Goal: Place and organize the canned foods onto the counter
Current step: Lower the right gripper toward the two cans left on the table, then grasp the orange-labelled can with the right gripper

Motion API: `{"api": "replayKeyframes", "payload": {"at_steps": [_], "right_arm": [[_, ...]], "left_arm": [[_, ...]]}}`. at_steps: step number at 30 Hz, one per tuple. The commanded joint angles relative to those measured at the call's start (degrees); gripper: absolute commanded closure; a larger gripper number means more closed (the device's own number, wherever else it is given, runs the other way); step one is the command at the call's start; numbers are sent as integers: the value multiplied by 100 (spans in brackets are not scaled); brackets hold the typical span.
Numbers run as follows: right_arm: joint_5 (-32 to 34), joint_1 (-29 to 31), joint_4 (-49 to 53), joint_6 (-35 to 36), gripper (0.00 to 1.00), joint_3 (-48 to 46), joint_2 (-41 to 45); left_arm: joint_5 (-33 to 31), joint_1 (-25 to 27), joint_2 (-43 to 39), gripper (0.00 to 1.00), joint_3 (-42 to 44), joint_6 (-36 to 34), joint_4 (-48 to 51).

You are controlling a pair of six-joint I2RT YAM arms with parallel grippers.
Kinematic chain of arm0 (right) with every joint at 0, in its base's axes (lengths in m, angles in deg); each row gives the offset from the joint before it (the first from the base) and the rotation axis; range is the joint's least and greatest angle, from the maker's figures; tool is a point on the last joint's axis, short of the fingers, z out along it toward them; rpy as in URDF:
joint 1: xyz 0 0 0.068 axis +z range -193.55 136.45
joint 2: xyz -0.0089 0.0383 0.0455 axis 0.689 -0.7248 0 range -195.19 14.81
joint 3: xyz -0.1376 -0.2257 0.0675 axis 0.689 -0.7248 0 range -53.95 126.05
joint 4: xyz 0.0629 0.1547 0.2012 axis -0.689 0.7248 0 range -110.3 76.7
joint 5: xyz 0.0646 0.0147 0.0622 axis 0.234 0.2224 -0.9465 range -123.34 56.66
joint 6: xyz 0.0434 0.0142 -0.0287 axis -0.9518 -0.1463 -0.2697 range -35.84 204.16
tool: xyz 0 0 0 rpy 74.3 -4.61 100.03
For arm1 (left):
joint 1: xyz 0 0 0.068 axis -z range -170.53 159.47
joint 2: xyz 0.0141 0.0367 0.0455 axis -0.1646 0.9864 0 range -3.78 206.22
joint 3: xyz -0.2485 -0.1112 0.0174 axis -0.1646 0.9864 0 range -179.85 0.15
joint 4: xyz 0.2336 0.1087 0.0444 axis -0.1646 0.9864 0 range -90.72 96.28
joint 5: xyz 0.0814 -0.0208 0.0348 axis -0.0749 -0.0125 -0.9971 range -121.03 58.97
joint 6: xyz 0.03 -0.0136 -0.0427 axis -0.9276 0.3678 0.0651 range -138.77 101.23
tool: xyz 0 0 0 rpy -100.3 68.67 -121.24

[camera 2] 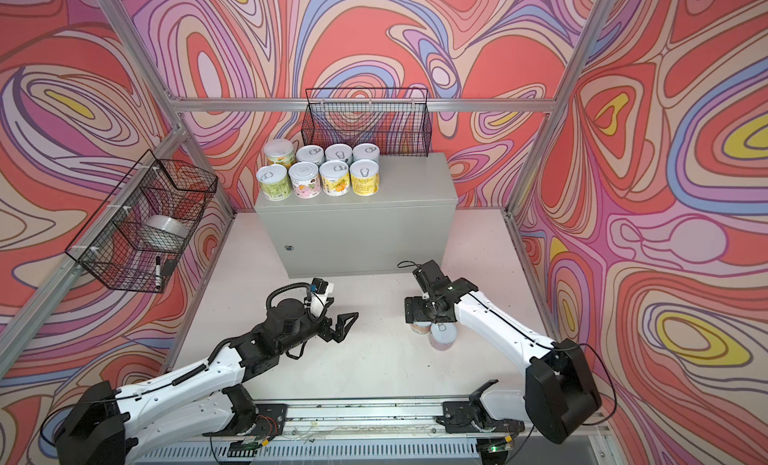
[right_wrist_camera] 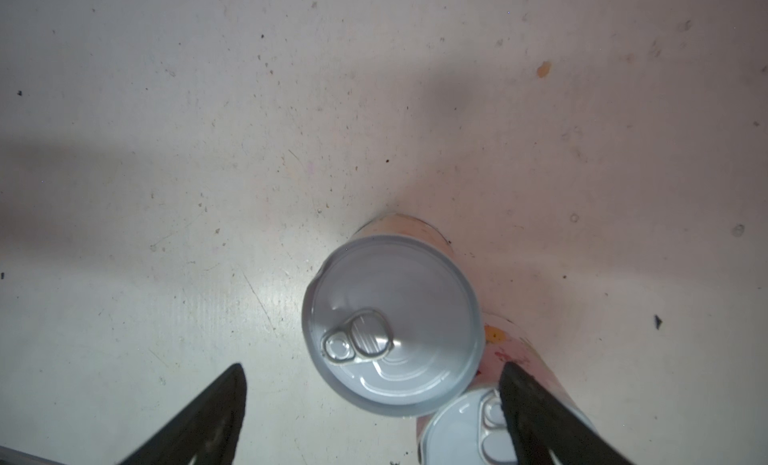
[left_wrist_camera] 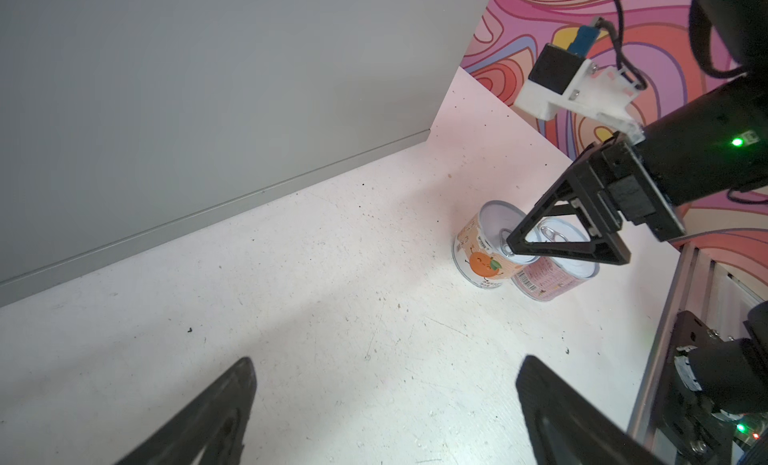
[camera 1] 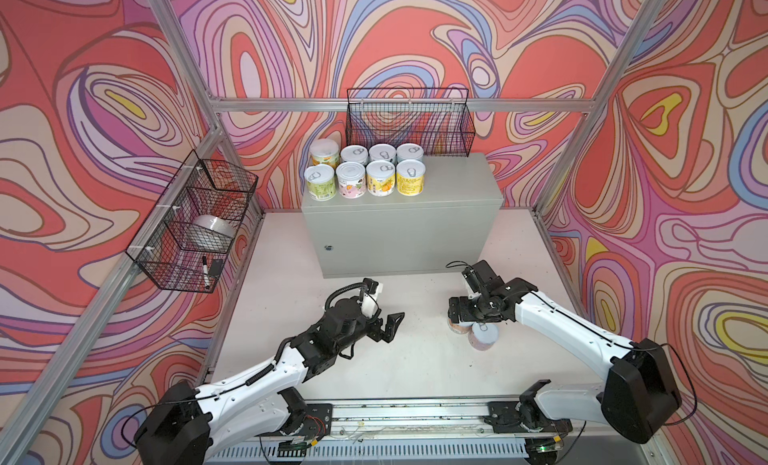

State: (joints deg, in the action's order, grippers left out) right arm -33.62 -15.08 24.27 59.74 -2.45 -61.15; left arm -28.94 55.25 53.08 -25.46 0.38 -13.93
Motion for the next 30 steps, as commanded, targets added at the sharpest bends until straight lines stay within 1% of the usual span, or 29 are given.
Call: {"api": "replayKeyframes", "payload": {"at_steps": [1,4,8,11,15,18,21,24,26,28,30], "right_arm": [[18,-6,-540,-27,2,-96,-182],[-133,-4,-820,-6,3,-135,-413],[-348,18,-1054,-5,8,-99,-787],[-516,131,-1200,-76,10,8,-905],[-750,512,-1265,-186,13,374,-1170],[-930,896,-1364,-346,14,799,-1563],[-789,1174,-1380,-502,14,1296,-2019],[-331,1194,-1513,-598,12,1437,-2138],[228,1188,-1725,-479,8,1316,-1790],[550,1188,-1873,-254,4,1228,-1342],[728,1189,-2015,-14,2,1077,-906]], "left_arm": [[-111,18,-129,0,138,52,130],[-154,18,-214,0,178,45,181],[-210,19,-299,0,192,18,312],[-266,14,-355,0,232,18,353],[-342,18,-403,0,298,61,372],[-440,12,-427,0,337,88,363],[-543,12,-464,0,363,105,407],[-618,18,-606,0,432,121,423],[-650,16,-749,0,491,123,457],[-656,13,-887,0,504,99,541],[-694,11,-988,0,524,59,589]]}}
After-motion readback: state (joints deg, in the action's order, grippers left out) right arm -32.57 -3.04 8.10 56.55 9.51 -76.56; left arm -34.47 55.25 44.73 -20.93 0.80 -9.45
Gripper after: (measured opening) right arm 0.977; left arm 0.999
